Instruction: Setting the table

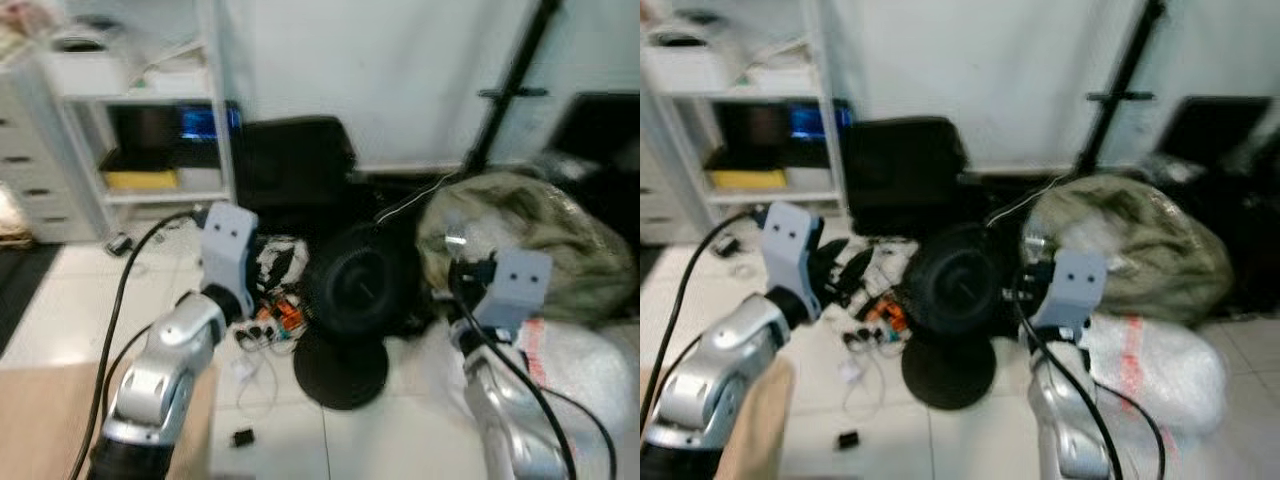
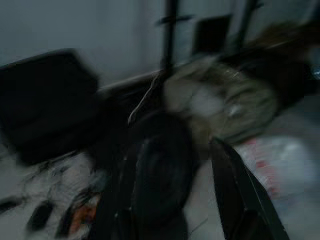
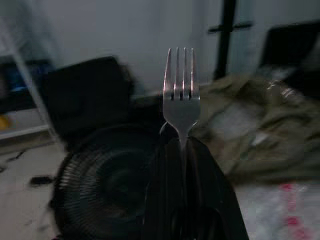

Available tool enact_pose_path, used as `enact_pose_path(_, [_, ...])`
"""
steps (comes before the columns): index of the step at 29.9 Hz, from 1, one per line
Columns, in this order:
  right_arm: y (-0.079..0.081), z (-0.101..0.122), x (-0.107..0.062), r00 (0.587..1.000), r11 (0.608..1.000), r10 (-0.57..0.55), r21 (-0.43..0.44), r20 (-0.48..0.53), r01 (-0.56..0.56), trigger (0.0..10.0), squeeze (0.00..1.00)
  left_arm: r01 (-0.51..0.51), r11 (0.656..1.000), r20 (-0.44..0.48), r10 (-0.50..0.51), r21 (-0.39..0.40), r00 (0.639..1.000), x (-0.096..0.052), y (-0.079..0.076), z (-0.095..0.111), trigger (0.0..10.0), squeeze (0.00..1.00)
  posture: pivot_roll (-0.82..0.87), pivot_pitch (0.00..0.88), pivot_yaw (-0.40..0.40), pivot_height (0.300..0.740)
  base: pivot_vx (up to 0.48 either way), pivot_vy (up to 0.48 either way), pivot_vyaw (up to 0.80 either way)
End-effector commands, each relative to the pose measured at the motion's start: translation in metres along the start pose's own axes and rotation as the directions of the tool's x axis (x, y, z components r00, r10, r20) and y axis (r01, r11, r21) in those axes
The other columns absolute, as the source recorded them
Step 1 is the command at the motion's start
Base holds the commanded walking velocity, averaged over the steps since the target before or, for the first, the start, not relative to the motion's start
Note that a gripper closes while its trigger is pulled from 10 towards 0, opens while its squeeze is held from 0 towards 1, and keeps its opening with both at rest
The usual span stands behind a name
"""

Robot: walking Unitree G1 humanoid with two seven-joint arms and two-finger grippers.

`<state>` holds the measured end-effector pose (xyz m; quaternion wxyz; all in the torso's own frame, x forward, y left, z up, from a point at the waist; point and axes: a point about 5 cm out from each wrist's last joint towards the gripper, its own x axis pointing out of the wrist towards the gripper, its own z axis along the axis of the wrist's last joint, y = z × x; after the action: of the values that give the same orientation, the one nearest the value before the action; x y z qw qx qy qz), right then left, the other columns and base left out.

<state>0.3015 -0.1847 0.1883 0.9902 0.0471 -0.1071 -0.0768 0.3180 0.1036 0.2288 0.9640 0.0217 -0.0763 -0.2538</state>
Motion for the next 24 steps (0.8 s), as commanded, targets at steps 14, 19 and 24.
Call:
enact_pose_path(14, [0.0049, 0.0003, -0.0006, 1.000, 1.000, 0.017, 0.010, 0.002, -0.017, 10.0, 0.00, -0.015, 1.000, -0.011, 0.015, 0.004, 1.000, -0.0030, 0.0052, -0.0034, 10.0, 0.00, 0.03, 0.122, 0.073, 0.740, 0.000, 0.000, -0.80])
enact_pose_path(19, [0.0049, 0.0005, -0.0002, 1.000, 1.000, 0.018, 0.010, 0.003, -0.018, 10.0, 0.00, -0.014, 1.000, -0.011, 0.014, 0.004, 1.000, -0.0028, 0.0049, -0.0037, 10.0, 0.00, 0.03, 0.116, 0.072, 0.740, 0.000, 0.000, -0.80])
enact_pose_path(24, [0.0047, 0.0005, 0.0002, 1.000, 1.000, 0.018, 0.009, 0.004, -0.018, 10.0, 0.00, -0.013, 1.000, -0.009, 0.013, 0.004, 1.000, -0.0024, 0.0047, -0.0042, 10.0, 0.00, 0.03, 0.111, 0.073, 0.740, 0.000, 0.000, -0.80])
